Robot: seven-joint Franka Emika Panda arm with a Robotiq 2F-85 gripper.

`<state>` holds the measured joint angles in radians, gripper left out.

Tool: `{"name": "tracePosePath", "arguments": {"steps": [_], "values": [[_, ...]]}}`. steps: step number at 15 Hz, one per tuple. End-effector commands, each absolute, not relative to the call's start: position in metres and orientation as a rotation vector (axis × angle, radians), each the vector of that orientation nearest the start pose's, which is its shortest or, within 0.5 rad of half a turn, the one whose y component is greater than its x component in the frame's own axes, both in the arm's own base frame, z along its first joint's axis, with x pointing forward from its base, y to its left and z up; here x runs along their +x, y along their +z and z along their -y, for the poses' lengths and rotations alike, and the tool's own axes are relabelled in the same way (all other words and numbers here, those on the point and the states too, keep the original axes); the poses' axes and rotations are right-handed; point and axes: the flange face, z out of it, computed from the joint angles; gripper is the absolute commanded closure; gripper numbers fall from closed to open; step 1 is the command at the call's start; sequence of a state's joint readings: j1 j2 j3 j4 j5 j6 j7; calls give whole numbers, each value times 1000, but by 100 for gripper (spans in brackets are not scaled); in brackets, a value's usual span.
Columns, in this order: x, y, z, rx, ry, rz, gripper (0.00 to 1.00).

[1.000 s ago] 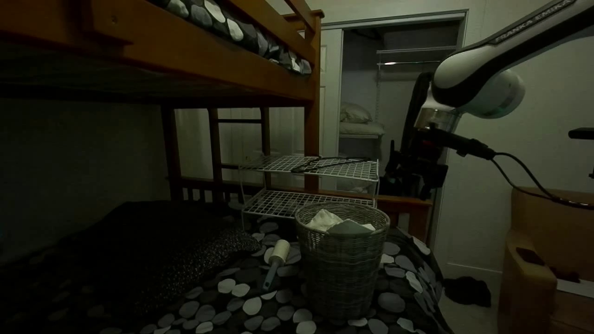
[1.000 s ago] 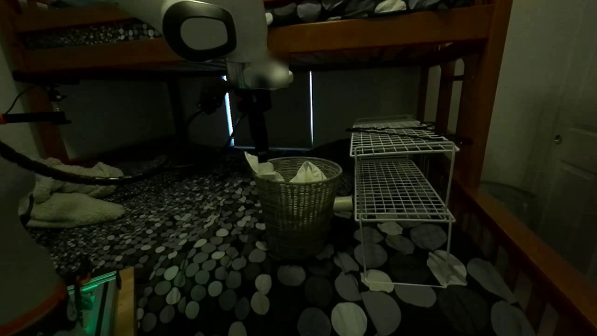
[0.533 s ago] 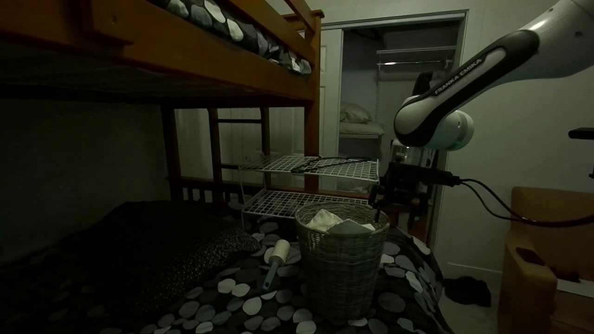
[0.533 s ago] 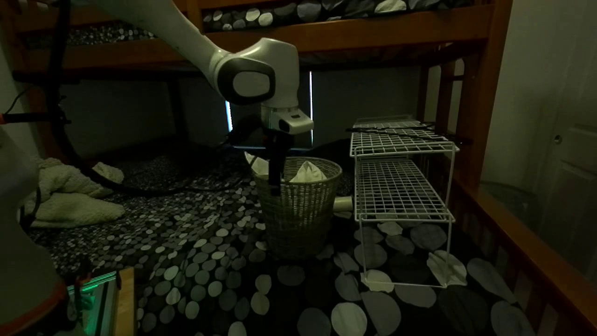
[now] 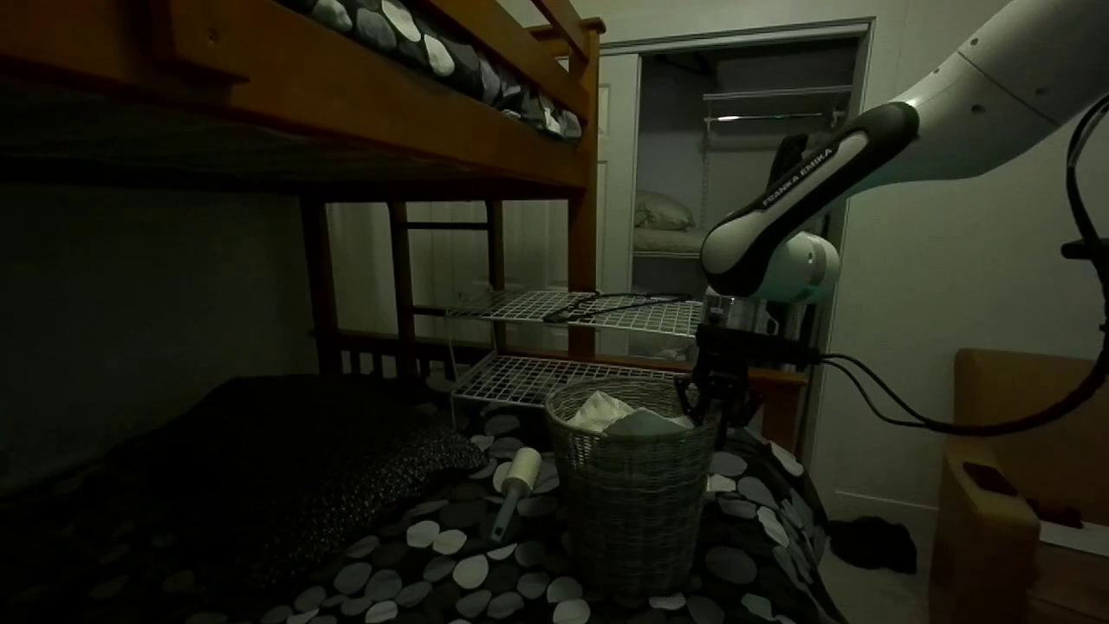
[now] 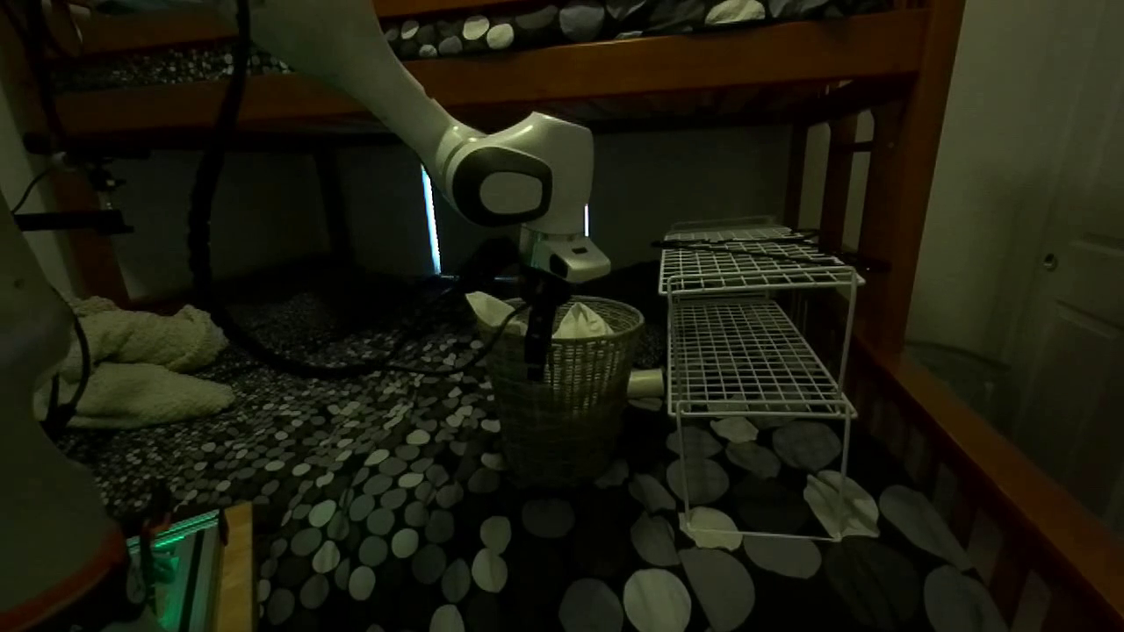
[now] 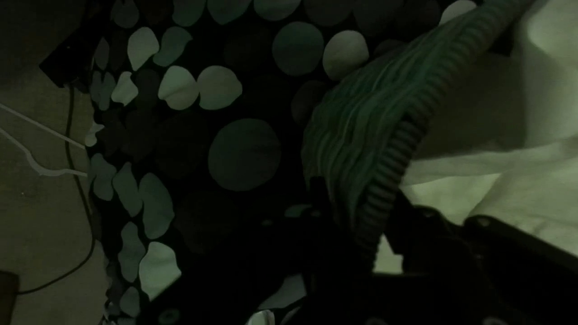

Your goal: Move the basket backwards

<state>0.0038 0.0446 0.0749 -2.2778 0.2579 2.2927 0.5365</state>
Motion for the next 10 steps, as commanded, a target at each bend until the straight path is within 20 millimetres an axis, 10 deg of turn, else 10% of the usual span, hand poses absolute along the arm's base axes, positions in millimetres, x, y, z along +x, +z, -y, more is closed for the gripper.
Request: {"name": "tracePosePath", "arguments": {"steps": [1,10], "values": [[522,340,-47,-2799,109,-946,96],[449,407,-104,-2786,-34,-499,97]]}}
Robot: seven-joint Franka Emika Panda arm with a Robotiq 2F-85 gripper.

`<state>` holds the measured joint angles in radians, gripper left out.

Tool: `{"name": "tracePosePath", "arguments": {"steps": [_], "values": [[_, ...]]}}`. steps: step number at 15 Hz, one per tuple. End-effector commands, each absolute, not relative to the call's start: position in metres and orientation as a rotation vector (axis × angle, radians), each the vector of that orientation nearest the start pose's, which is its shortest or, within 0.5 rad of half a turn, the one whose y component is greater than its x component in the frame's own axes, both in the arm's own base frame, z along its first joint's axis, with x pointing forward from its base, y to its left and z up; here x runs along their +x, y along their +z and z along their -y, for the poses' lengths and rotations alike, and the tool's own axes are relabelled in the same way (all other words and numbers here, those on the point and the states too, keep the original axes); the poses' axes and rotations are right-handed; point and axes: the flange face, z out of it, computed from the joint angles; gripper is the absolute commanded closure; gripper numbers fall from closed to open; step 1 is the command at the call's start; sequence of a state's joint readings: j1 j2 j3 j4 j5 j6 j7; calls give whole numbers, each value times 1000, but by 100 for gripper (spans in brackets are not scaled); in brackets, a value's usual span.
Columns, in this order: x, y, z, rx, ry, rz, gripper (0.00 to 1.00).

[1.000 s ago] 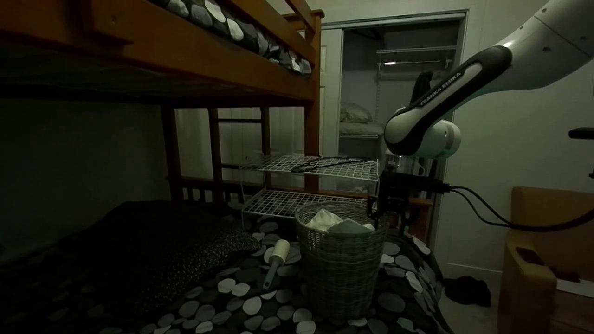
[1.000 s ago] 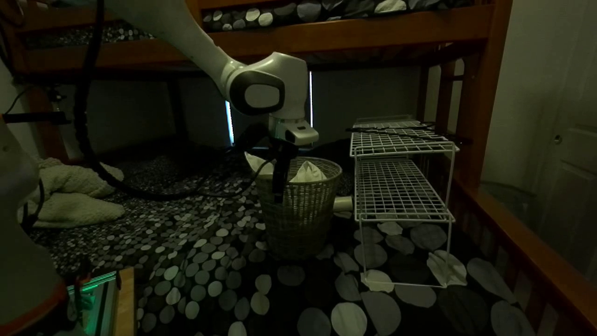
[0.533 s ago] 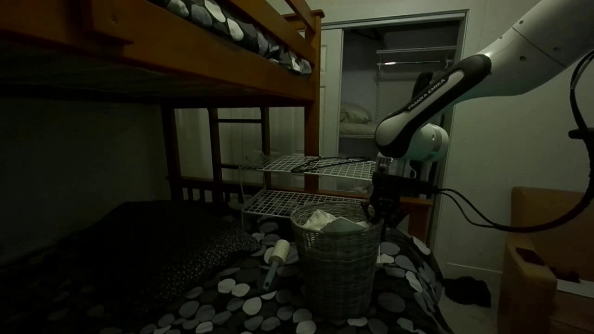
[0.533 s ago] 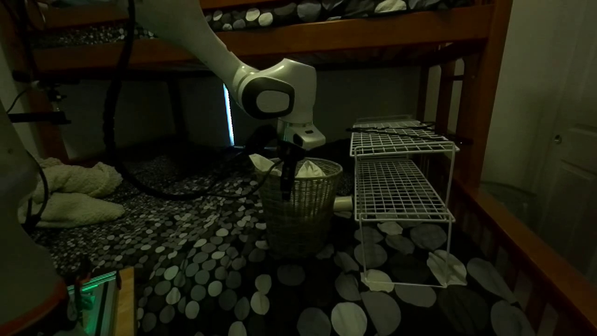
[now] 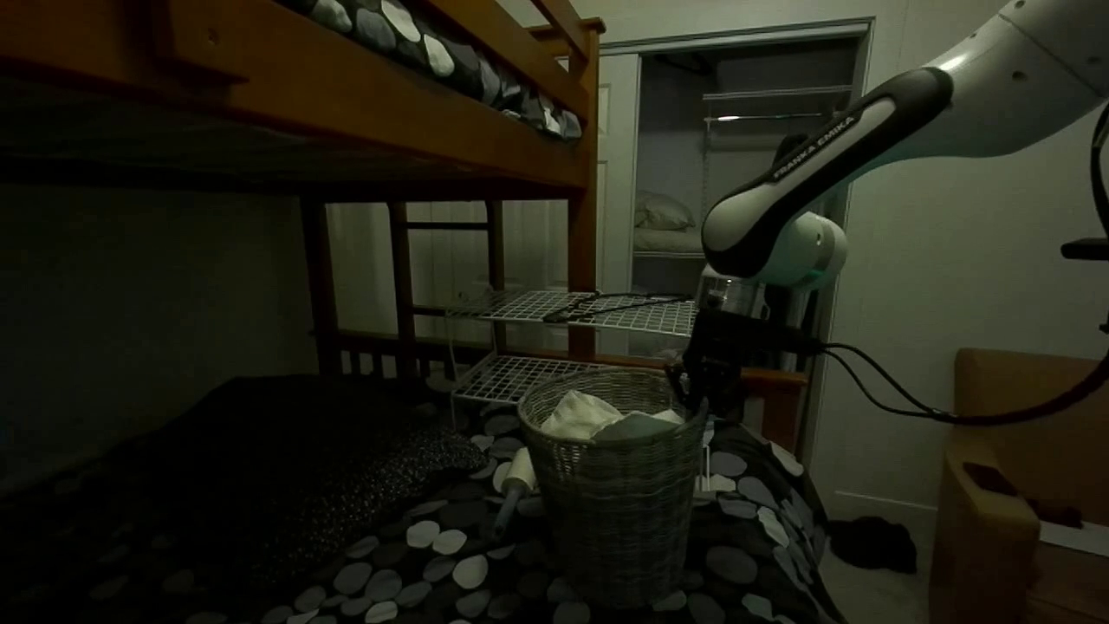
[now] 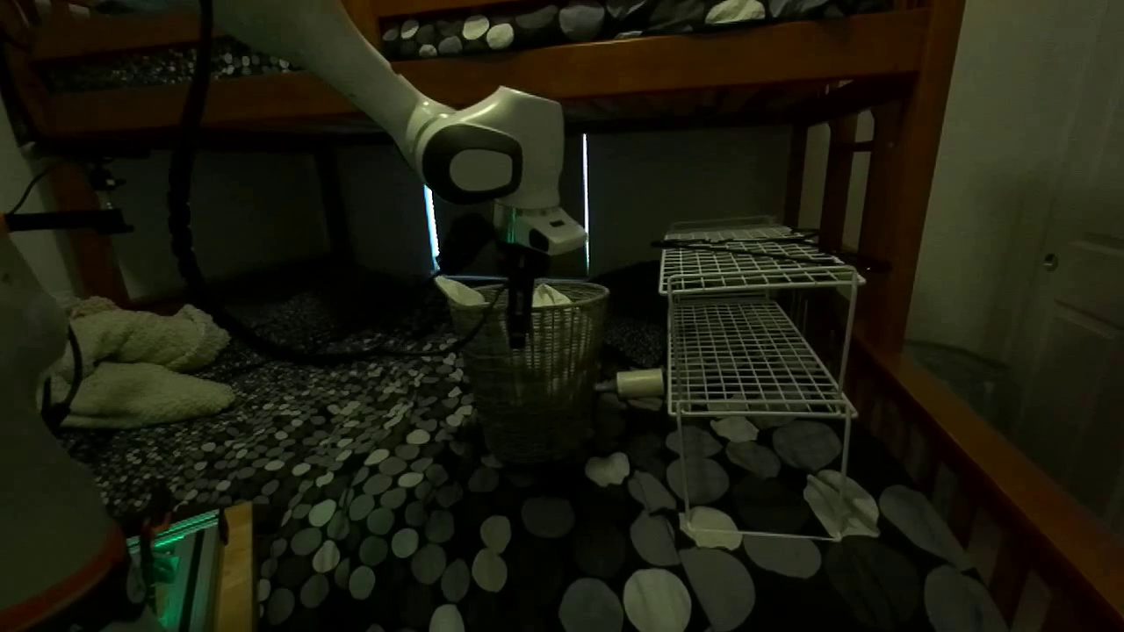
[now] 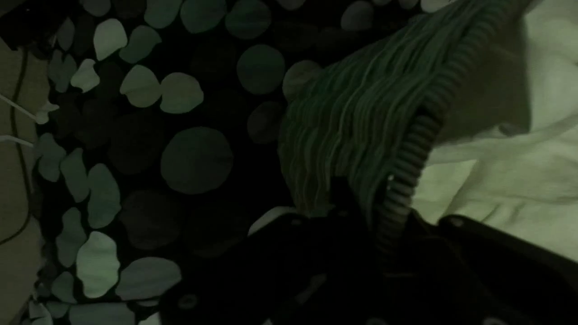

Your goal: Move the basket backwards

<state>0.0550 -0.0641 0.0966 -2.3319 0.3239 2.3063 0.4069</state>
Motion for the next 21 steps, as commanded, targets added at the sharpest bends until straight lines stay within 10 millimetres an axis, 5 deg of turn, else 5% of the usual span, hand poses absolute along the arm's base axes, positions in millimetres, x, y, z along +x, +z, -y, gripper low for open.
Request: {"name": "tracePosePath", "arguments": {"steps": [1,4,9,10,13,16,21], "values": [[436,418,-112,-2778,-47,-426,97],[397,450,-144,-2753,-84,-217,97],[337,507,-233,-2671,-129,89,98],[362,475,-212,-2755,-69,15,90],[336,494,-242,-2721,-101,112,90],[340,483,-247,-2726,-94,53,98],[381,451,-325,-2630,-209,-268,98]]}}
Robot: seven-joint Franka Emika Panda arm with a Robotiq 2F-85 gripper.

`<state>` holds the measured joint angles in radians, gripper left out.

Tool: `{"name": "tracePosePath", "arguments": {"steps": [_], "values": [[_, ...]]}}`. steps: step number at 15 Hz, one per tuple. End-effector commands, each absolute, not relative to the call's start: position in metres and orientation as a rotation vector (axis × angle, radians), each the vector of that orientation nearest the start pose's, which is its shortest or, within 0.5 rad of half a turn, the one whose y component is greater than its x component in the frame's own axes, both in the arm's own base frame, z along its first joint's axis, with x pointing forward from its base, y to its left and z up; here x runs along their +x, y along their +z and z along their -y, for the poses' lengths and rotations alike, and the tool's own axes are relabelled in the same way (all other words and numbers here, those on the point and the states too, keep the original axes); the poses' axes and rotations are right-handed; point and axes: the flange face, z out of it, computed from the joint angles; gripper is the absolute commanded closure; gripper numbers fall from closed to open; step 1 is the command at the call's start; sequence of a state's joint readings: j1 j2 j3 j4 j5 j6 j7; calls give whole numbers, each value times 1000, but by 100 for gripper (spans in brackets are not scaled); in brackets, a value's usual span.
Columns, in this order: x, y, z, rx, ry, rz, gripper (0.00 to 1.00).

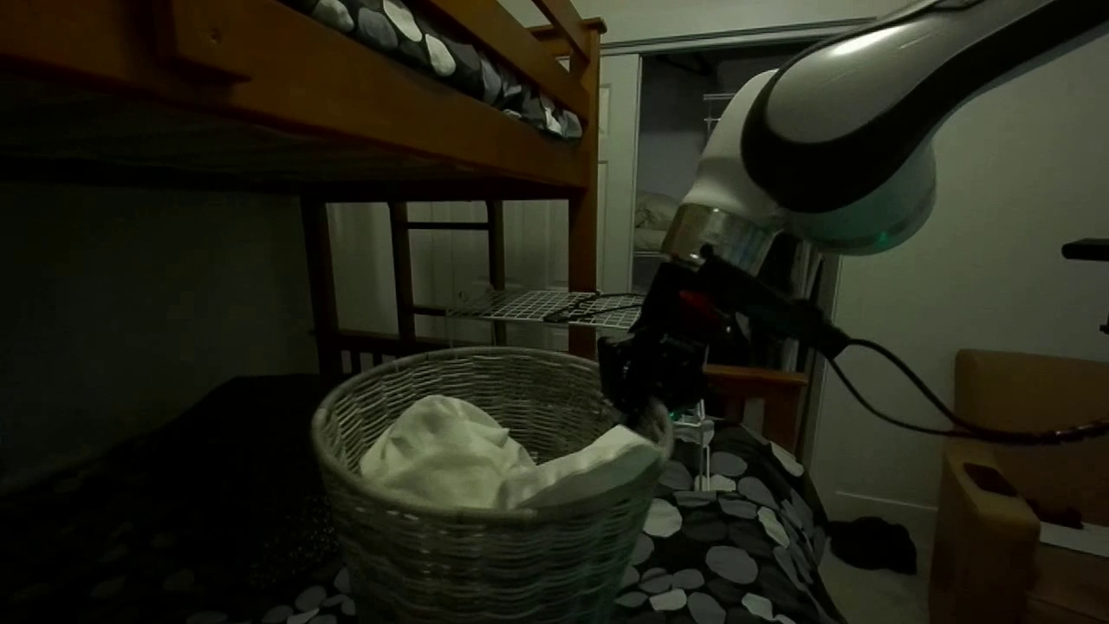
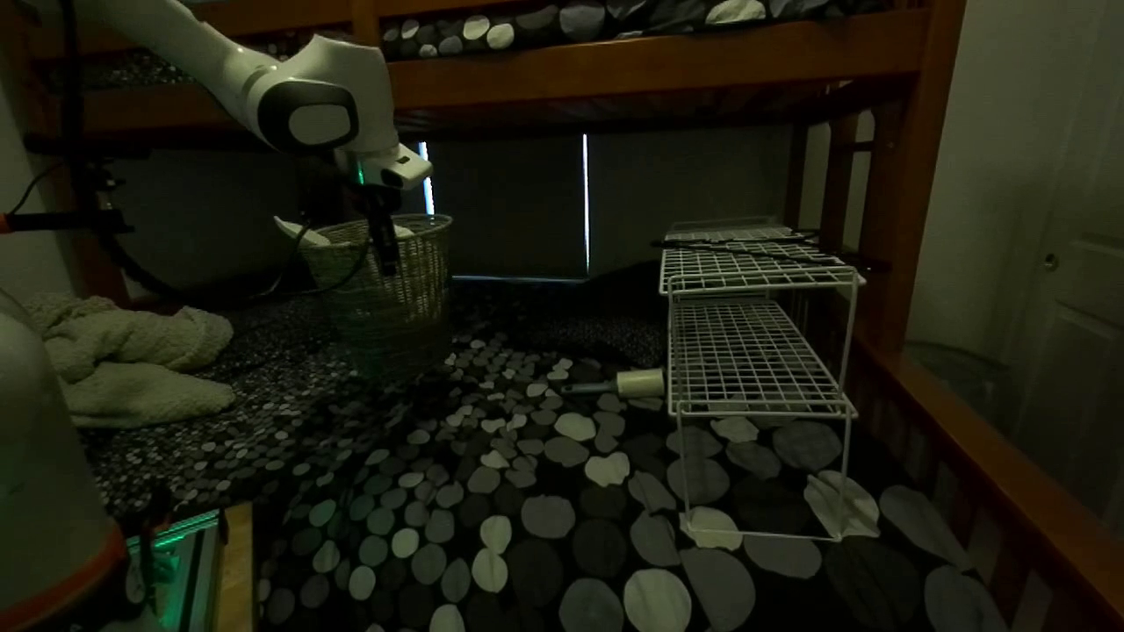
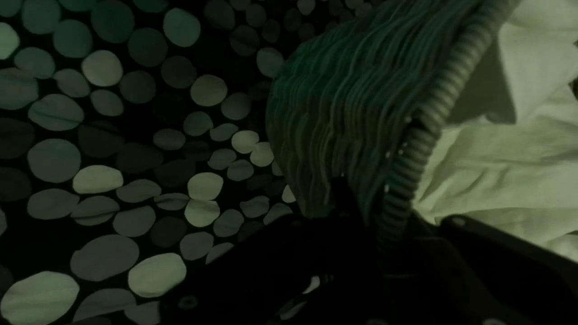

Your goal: Move the basket backwards

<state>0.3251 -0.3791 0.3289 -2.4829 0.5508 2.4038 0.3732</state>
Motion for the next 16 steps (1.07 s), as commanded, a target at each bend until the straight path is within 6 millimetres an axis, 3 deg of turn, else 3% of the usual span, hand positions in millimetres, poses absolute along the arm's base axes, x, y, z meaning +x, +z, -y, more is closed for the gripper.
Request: {"name": "tracePosePath", "arguments": {"steps": [1,3,4,6,9,10,11,13,16], "values": [[389,444,-340,-2606,-232,-327,98],[407,432,-360,-2556,-287,-437,98],[425,423,-368,-2536,-300,-501,98],[454,410,-369,-2510,-335,-617,98],[481,404,-366,-2471,-412,-754,98],[485,408,-369,-2459,-437,-781,65],[487,412,-373,-2450,-463,-792,65],[486,429,-375,-2422,-517,-767,51],[452,444,-379,-2437,-499,-648,29]]}}
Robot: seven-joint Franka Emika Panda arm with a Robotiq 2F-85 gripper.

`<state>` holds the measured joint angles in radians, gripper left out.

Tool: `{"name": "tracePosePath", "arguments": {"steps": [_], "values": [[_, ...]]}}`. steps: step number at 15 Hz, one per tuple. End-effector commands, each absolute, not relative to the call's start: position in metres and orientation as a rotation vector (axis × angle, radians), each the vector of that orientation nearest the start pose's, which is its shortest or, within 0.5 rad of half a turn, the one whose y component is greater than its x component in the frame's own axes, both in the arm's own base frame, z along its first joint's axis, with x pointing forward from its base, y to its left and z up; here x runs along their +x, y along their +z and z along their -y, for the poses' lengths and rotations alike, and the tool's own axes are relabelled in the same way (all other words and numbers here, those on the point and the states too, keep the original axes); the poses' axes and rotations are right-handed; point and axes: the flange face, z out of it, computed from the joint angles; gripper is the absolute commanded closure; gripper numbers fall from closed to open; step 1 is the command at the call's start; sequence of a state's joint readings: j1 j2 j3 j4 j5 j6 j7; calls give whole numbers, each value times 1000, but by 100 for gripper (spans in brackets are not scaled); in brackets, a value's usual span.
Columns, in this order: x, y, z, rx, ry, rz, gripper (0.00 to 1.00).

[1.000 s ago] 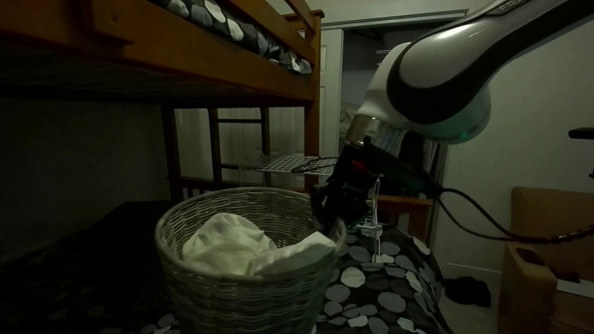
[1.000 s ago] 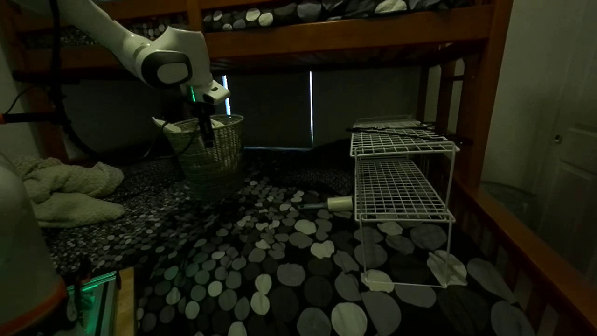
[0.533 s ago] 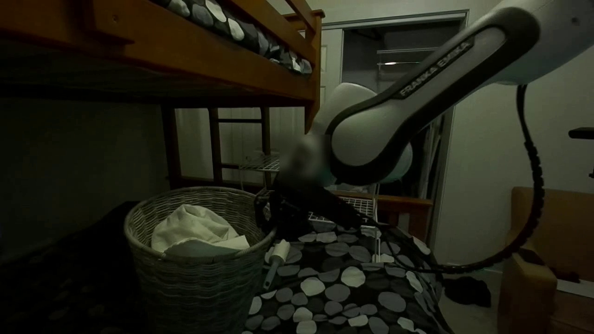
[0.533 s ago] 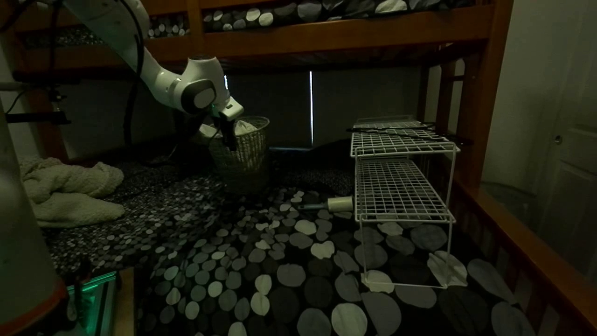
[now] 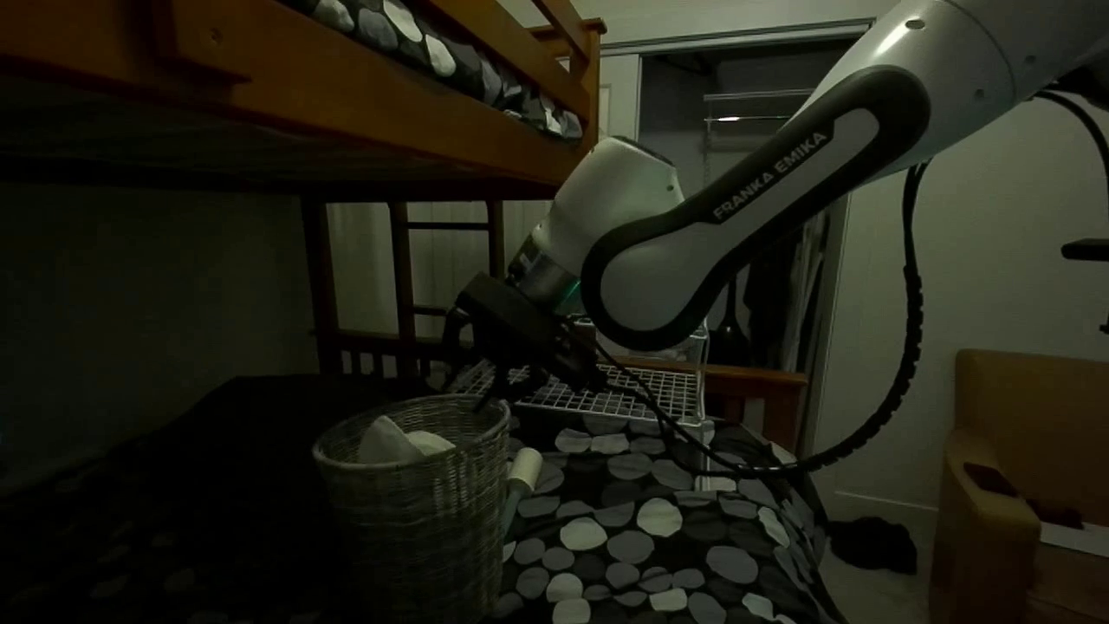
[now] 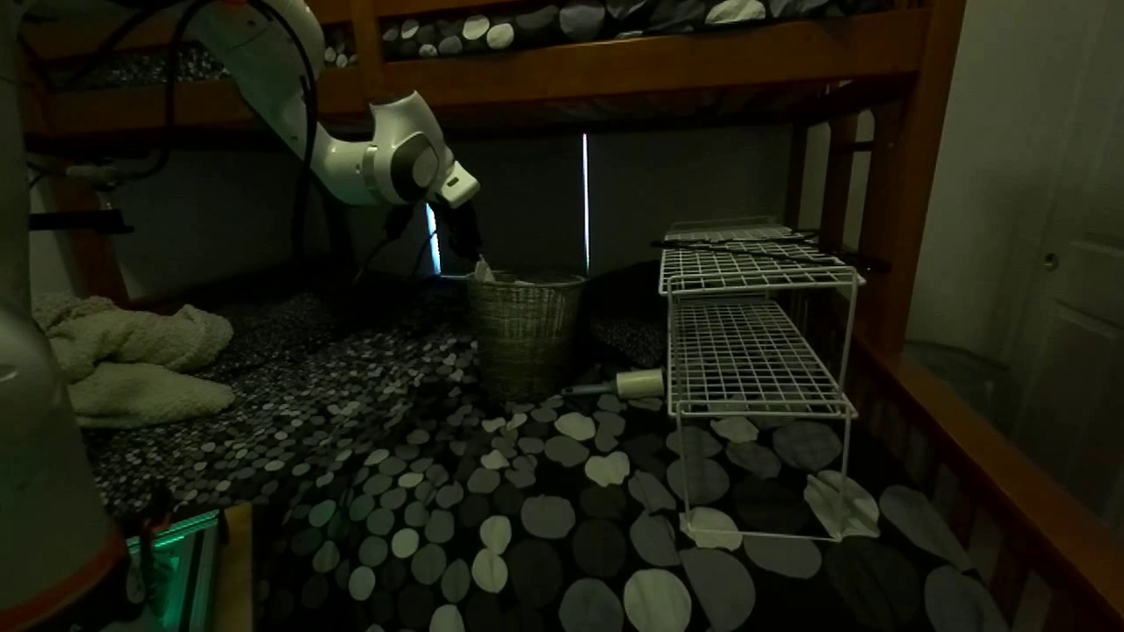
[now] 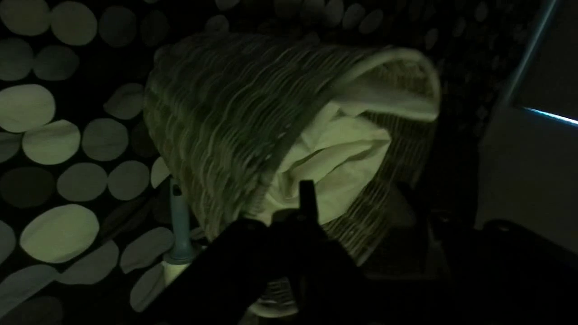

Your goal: Move the basket backwards

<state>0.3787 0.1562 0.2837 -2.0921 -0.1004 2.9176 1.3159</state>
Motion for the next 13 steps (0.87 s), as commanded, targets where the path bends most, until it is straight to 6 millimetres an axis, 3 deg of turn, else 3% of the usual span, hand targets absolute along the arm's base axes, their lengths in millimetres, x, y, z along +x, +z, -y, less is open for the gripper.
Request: {"name": "tracePosePath", "arguments": {"steps": [1,2,4,5,7,8,11,12,13], "values": [[441,448,-382,-2442,-486,-601,19],[418,450,-398,-2471,-435,-506,13],[392,462,-407,-2505,-377,-386,1],[387,469,-410,-2526,-330,-325,0],[377,476,-396,-2592,-287,-181,0],[381,482,-386,-2620,-261,-113,0],[392,489,-325,-2666,-222,6,0],[397,487,-361,-2664,-238,-45,0],[403,491,-348,-2664,-246,-43,0]]}}
